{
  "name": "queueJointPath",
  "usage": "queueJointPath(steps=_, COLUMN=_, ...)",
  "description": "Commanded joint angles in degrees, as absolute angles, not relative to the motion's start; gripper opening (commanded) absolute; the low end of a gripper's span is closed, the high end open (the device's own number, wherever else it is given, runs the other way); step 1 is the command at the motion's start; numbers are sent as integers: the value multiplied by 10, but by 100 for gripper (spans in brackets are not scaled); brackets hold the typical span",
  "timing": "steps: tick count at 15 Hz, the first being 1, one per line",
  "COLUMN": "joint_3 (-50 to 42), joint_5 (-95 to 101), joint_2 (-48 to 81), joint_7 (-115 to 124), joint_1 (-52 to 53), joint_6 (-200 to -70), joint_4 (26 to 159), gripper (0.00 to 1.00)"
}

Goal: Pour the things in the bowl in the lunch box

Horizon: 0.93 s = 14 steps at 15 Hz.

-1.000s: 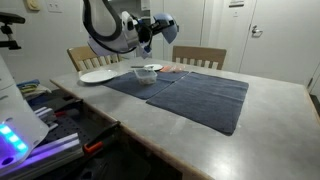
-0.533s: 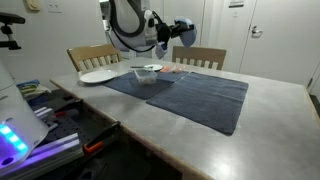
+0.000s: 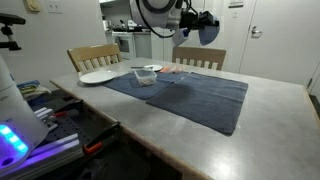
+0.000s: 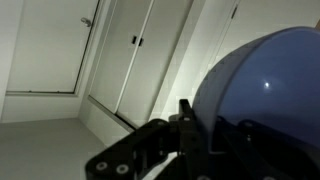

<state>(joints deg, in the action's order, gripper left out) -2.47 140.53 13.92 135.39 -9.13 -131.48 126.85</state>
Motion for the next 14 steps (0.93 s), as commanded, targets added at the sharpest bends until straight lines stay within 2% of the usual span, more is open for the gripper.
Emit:
queueJointPath(steps=1, joint_3=-40, joint_5=1365, joint_2=118, joint_7=1323, joint_1=-113, joint_6=-1367, joint_4=1221, gripper=2)
queueJointPath(steps=2, joint_3=-35, joint_5=1386, joint_2=125, joint_7=1340, joint_1=-105, joint_6=-1347, joint_4=1243, gripper=9)
queueJointPath(steps=6, joint_3=-41, joint_5=1373, joint_2=119, joint_7=1337, joint_1=-109, joint_6=-1351, joint_4=1227, gripper=9)
queueJointPath(steps=7, joint_3=-41, joint_5=1373, joint_2=119, joint_7=1337, joint_1=-109, joint_6=-1351, joint_4=1227, gripper=2)
queueJointPath(steps=14, joint_3=-44, joint_5=1314, joint_2=151, joint_7=1218, joint_1=-123, joint_6=-1508, joint_4=1172, gripper=2)
